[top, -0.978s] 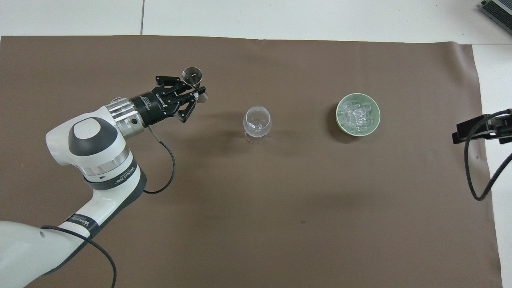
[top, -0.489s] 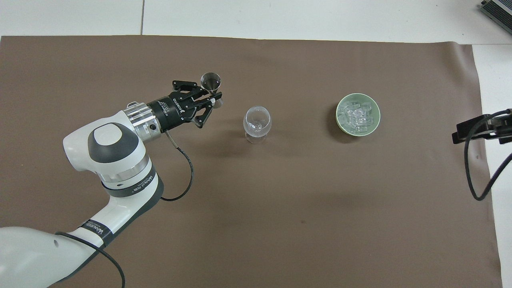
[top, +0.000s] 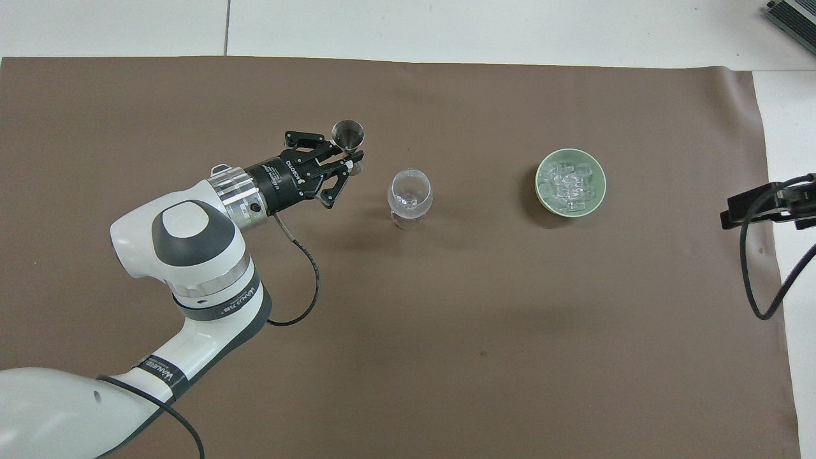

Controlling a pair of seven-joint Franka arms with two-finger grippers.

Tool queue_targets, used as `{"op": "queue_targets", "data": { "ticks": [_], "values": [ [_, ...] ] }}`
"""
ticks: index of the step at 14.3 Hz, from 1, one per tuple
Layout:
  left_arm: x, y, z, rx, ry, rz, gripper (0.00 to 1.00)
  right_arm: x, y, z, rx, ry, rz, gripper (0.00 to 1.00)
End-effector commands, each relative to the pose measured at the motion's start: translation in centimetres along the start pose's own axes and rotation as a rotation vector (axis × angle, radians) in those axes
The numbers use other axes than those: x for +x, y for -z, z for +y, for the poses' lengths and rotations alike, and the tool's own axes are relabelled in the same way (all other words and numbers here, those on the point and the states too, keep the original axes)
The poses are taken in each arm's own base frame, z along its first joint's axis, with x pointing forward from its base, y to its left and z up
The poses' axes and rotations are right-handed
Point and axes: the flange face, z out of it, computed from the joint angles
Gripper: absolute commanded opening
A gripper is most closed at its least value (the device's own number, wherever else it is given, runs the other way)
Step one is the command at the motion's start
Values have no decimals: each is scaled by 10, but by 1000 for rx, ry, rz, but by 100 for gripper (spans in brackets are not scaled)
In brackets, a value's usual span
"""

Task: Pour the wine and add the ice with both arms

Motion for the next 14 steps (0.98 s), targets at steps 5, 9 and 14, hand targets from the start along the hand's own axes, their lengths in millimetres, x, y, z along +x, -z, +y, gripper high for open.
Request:
{"op": "queue_targets", "data": {
  "ticks": [5,9,14],
  "values": [
    [-10,-3,-21,-30,-78,36,0,-4,2,0,23,17,5,100],
    [-12,-5,-31,-38,-127,59,0,-4,2,0,23,17,5,100],
    [-15,-9,-38,-37,-172,69,0,-4,2,0,23,17,5,100]
  ]
}}
